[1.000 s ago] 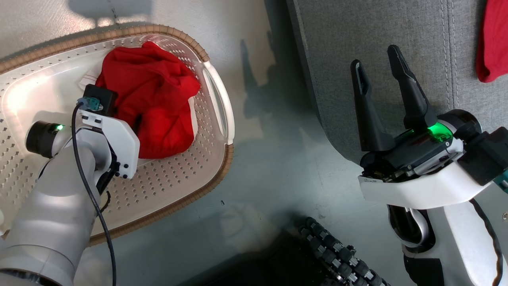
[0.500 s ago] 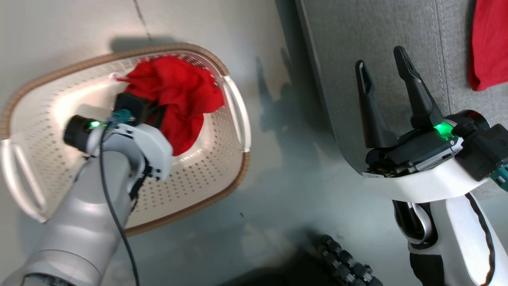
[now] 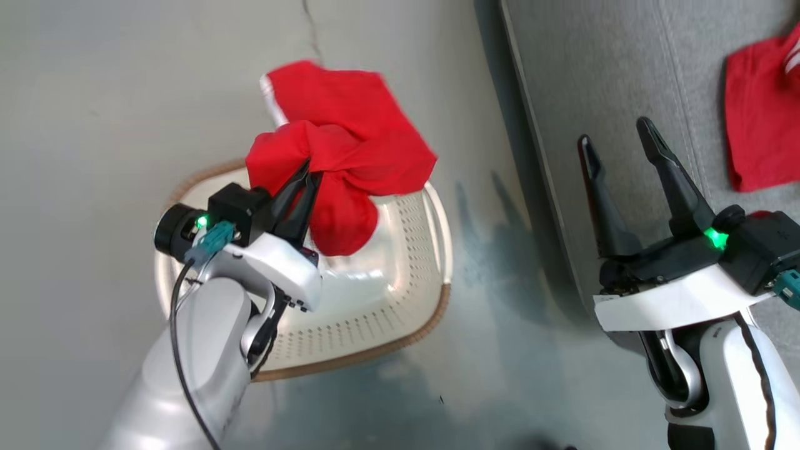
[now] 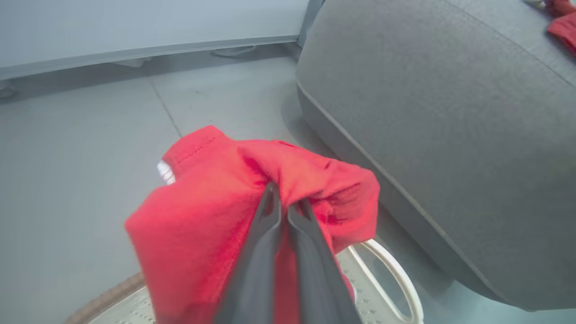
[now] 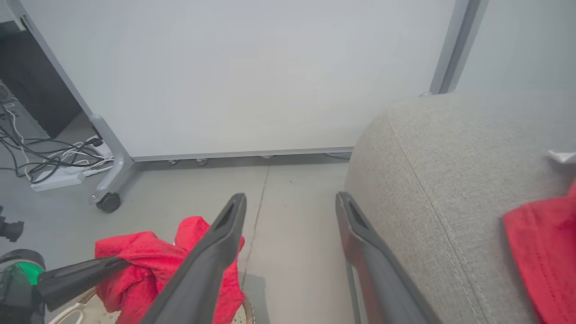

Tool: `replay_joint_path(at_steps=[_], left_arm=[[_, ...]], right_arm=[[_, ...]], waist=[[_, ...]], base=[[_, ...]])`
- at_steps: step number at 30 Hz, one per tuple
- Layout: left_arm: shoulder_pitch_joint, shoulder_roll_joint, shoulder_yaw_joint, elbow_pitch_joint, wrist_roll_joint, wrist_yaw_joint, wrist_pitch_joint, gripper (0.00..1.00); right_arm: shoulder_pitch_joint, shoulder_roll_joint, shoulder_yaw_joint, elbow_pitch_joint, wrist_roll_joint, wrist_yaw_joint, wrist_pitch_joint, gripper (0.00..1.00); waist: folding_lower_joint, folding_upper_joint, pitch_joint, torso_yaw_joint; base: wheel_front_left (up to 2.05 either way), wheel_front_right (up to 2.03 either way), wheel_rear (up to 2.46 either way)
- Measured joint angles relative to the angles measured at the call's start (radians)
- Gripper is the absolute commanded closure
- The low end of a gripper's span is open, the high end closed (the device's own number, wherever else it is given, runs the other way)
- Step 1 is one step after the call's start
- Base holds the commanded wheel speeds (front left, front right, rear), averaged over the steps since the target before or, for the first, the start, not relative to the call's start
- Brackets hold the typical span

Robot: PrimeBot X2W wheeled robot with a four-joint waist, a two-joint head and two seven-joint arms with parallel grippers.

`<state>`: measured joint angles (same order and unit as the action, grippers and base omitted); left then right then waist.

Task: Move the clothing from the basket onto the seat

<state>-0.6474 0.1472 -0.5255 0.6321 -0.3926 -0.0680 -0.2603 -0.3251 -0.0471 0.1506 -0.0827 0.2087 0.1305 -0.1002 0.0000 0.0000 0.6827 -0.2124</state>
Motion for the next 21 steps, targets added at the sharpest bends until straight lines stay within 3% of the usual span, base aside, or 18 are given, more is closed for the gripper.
replay_joint_path(at_steps=[10, 21], left_arm=[[0.174, -0.016, 0.128, -0.276, 0.025, 0.016, -0.001, 1.0], [0.286, -0.037, 0.221, -0.472, 0.054, 0.007, -0.001, 1.0]], right_arm=[[0.084, -0.001, -0.053, -0.003, -0.017, 0.0, 0.066, 0.0], [0.165, -0.001, -0.082, 0.02, -0.019, 0.0, 0.109, 0.0]], waist=[[0.0, 0.0, -0.181, 0.086], [0.0, 0.0, -0.359, 0.154]], base=[[0.0, 0.0, 0.0], [0.0, 0.0, 0.0]])
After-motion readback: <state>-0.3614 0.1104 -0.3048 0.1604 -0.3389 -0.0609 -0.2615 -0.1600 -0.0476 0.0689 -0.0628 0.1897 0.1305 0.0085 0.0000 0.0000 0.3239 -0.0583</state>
